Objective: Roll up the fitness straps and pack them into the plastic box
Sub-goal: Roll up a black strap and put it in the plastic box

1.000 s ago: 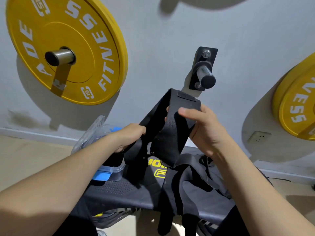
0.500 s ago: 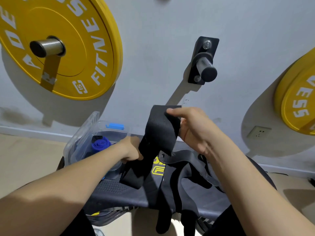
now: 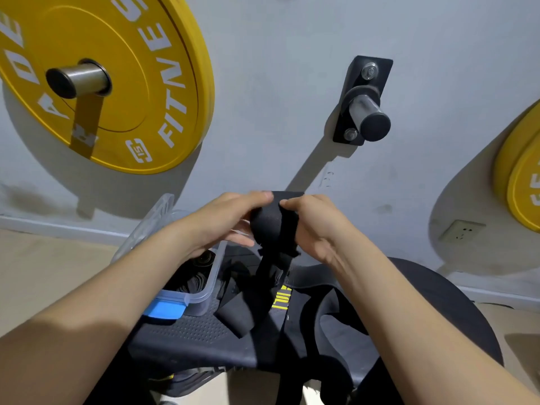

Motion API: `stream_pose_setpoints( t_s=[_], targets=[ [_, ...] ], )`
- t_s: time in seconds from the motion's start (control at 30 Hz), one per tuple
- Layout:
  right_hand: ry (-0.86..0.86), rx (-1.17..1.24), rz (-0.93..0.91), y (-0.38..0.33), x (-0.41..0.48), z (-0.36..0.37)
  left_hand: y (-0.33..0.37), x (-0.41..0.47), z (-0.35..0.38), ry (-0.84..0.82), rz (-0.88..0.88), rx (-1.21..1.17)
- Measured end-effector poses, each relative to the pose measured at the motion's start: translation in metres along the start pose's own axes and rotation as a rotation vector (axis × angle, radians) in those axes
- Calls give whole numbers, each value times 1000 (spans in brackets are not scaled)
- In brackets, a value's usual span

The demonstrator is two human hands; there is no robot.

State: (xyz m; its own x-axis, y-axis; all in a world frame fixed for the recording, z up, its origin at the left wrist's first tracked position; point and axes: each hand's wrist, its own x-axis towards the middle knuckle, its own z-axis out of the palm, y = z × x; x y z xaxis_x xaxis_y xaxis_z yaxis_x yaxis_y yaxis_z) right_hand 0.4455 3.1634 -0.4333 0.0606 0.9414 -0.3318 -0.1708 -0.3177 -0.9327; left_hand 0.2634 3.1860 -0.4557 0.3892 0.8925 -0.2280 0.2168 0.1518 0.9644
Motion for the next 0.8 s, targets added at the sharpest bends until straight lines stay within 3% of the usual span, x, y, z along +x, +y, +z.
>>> stream_pose_setpoints(
  t_s=[0.1, 0.2, 0.33, 0.43, 0.63, 0.7, 0.8],
  targets=[
    [-6, -15, -31, 0, 4, -1, 2, 2, 0, 73, 131, 4],
    [9, -187, -143, -2, 6, 0, 11, 5, 4, 300, 178, -41],
    [81, -174, -314, -2, 3, 1, 25, 9, 8, 550, 196, -38],
    [71, -156, -499, -3, 3, -1, 35, 10, 8, 520, 296, -48],
    [-3, -307, -616, -6, 5, -7, 31, 6, 0, 203, 445, 1],
    [-1, -275, -617, -7, 5, -8, 26, 6, -1, 213, 482, 93],
    [12, -203, -618, -10, 6, -7, 24, 8, -4, 359, 508, 188]
  ],
)
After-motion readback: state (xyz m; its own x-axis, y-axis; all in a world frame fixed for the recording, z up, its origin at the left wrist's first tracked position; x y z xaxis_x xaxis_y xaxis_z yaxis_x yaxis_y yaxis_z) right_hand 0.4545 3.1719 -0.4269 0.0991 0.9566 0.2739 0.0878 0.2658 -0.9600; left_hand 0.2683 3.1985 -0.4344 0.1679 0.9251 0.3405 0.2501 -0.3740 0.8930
